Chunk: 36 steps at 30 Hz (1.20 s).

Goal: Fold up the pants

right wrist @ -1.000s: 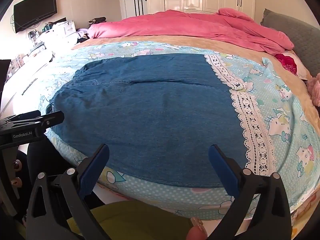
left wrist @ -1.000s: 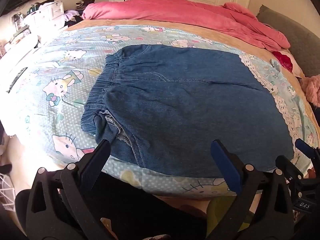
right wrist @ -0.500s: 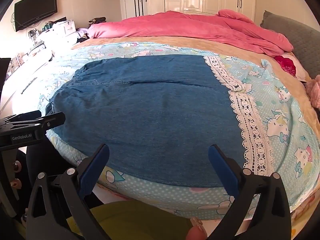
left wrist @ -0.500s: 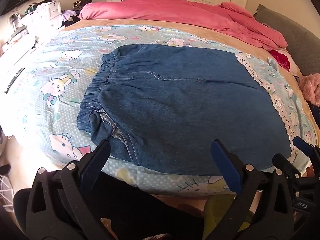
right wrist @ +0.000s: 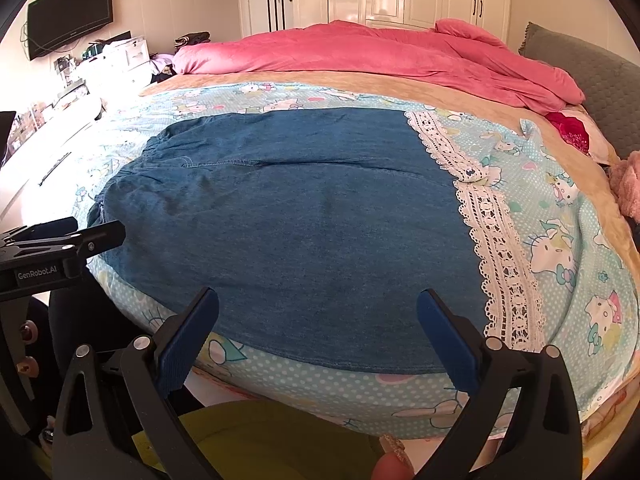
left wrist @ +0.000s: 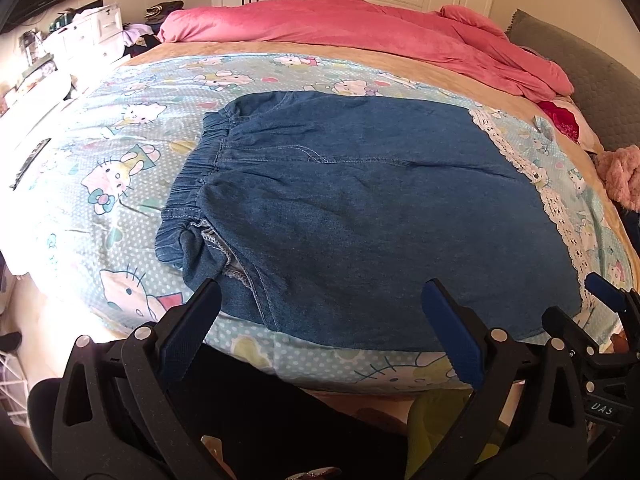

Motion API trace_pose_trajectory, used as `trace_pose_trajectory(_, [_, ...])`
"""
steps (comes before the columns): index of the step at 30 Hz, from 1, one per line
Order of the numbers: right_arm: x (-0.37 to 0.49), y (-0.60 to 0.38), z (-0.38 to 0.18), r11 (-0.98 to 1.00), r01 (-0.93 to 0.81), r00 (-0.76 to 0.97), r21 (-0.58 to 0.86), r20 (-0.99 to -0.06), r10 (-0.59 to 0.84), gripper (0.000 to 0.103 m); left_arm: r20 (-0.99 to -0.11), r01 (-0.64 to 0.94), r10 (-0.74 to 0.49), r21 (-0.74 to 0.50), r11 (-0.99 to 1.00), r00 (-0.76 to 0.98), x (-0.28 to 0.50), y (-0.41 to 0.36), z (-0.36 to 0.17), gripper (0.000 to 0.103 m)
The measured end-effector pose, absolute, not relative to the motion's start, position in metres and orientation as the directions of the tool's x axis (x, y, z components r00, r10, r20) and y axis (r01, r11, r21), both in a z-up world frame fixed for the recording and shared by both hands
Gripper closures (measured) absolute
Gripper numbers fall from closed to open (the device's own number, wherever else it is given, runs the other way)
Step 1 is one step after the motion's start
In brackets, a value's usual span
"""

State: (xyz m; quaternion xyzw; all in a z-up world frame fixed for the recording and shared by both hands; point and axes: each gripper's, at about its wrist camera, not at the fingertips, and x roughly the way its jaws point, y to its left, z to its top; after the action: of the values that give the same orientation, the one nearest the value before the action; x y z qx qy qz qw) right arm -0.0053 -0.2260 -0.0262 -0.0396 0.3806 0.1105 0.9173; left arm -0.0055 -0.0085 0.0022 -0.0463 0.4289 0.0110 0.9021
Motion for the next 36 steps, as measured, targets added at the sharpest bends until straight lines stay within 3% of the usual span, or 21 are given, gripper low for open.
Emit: trace_pose_trajectory(36, [0.0006,-0.2282,-0.0241,0.972,-0.232,0.685,0.030,-0.704,0.185,0.004,-0.771,-0.056,-0.019,-0.070,0.996,0.637,-0.0049,-0.0080,0.0060,0.009])
